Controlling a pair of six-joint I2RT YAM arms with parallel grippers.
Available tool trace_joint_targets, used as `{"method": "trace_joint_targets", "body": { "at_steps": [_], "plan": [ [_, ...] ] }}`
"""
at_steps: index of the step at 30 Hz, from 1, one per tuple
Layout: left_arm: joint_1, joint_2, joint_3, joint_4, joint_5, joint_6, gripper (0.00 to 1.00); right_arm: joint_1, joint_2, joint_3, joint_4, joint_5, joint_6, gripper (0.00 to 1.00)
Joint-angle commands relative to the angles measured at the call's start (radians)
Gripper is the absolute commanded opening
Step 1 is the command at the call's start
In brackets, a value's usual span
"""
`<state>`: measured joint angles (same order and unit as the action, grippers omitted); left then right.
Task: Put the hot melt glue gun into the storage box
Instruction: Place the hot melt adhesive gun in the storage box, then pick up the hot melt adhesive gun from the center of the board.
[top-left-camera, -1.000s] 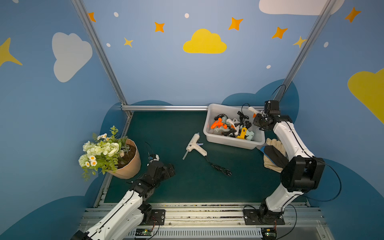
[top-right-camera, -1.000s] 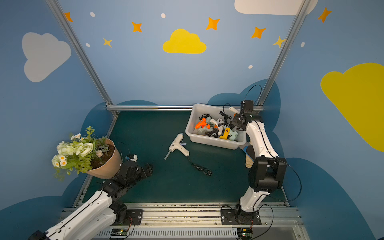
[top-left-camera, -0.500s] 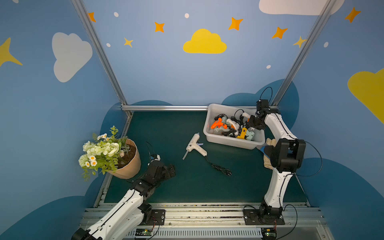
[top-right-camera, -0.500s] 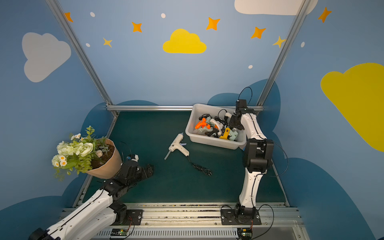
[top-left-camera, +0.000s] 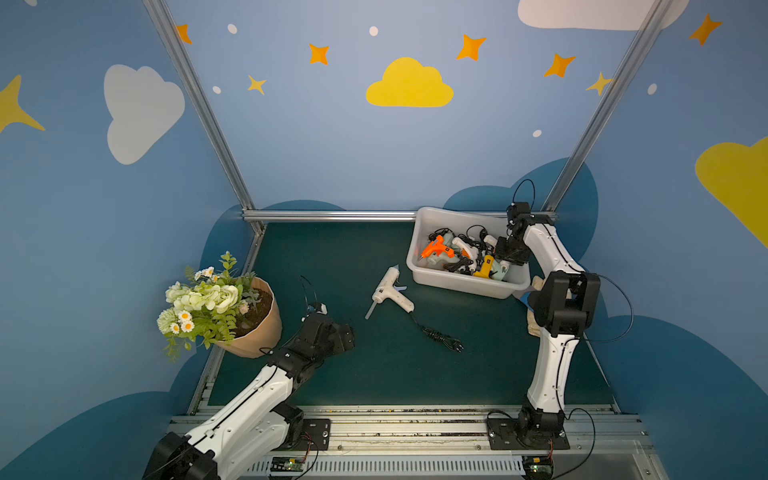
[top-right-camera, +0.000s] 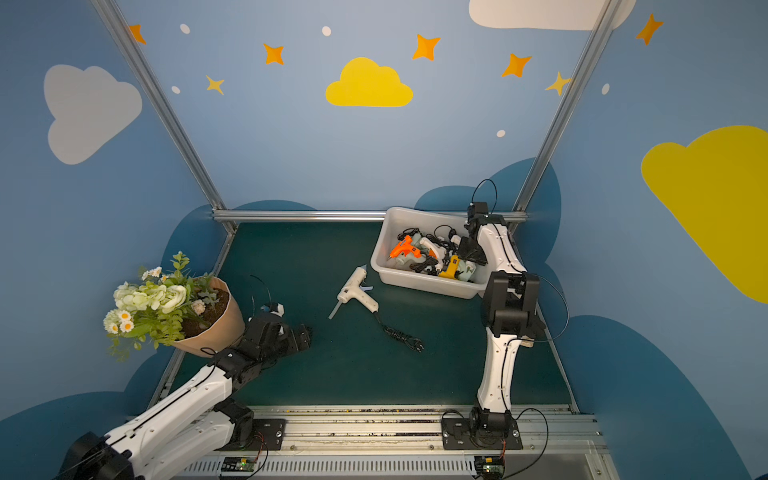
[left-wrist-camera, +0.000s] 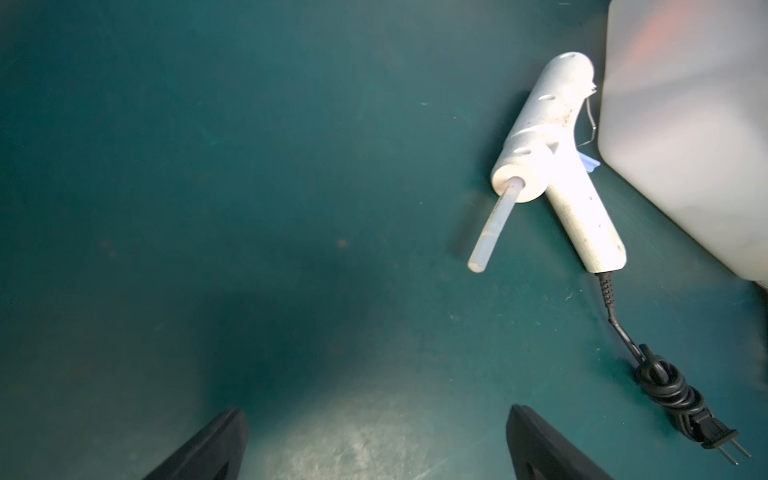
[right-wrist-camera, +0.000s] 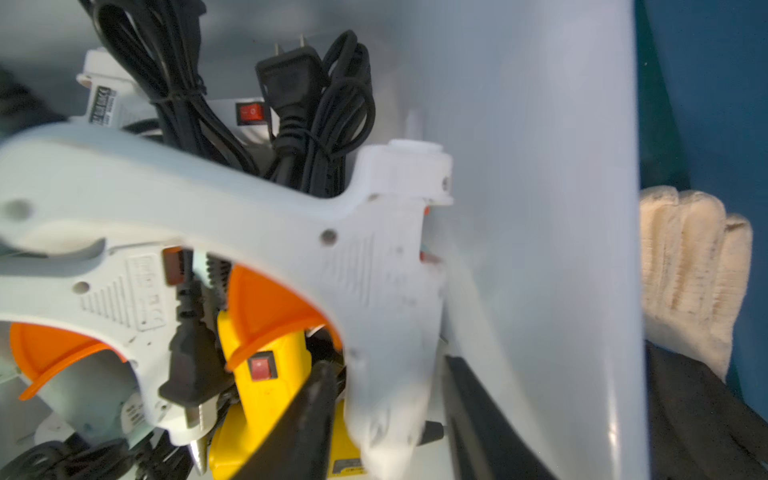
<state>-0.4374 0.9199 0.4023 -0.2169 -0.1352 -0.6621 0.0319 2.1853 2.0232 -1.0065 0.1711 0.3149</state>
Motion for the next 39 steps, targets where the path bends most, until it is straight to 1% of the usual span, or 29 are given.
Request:
{"method": "trace_joint_targets", "body": {
  "at_steps": [1, 3, 7, 11, 14, 19, 23, 26, 30, 33, 36, 39],
  "plan": [
    [0.006, 0.05, 0.05, 0.06, 0.027, 0.069, 1.0, 0.014, -0.054, -0.013, -0.026, 0.008, -0.015, 0.59],
    [0.006, 0.109, 0.08, 0.087, 0.043, 0.106, 1.0, 0.022, -0.09, -0.038, -0.015, 0.007, -0.018, 0.66],
    [0.008, 0.238, 0.17, 0.113, 0.077, 0.173, 0.99, 0.046, -0.186, -0.122, 0.031, 0.001, -0.025, 0.76],
    [0.011, 0.395, 0.287, 0.128, 0.105, 0.238, 0.94, 0.087, -0.328, -0.264, 0.109, -0.014, -0.027, 0.84],
    [0.012, 0.517, 0.387, 0.114, 0.167, 0.317, 0.88, 0.128, -0.441, -0.39, 0.182, -0.032, -0.025, 0.89],
    [0.012, 0.693, 0.532, 0.102, 0.249, 0.408, 0.83, 0.201, -0.612, -0.579, 0.295, -0.063, -0.02, 0.98],
    [0.012, 0.808, 0.639, 0.053, 0.325, 0.492, 0.79, 0.234, -0.719, -0.693, 0.366, -0.107, 0.002, 0.98],
    [0.012, 0.871, 0.704, 0.0, 0.337, 0.555, 0.79, 0.245, -0.776, -0.741, 0.386, -0.12, 0.022, 0.98],
    [0.01, 0.932, 0.772, -0.074, 0.301, 0.608, 0.8, 0.25, -0.831, -0.773, 0.399, -0.13, 0.038, 0.98],
    [0.009, 0.968, 0.809, -0.112, 0.247, 0.627, 0.8, 0.254, -0.861, -0.789, 0.409, -0.131, 0.046, 0.98],
    [0.009, 1.007, 0.853, -0.142, 0.227, 0.645, 0.8, 0.255, -0.881, -0.806, 0.42, -0.131, 0.049, 0.98],
    [0.009, 1.055, 0.902, -0.168, 0.227, 0.661, 0.76, 0.258, -0.891, -0.815, 0.422, -0.134, 0.054, 0.98]
  ]
}}
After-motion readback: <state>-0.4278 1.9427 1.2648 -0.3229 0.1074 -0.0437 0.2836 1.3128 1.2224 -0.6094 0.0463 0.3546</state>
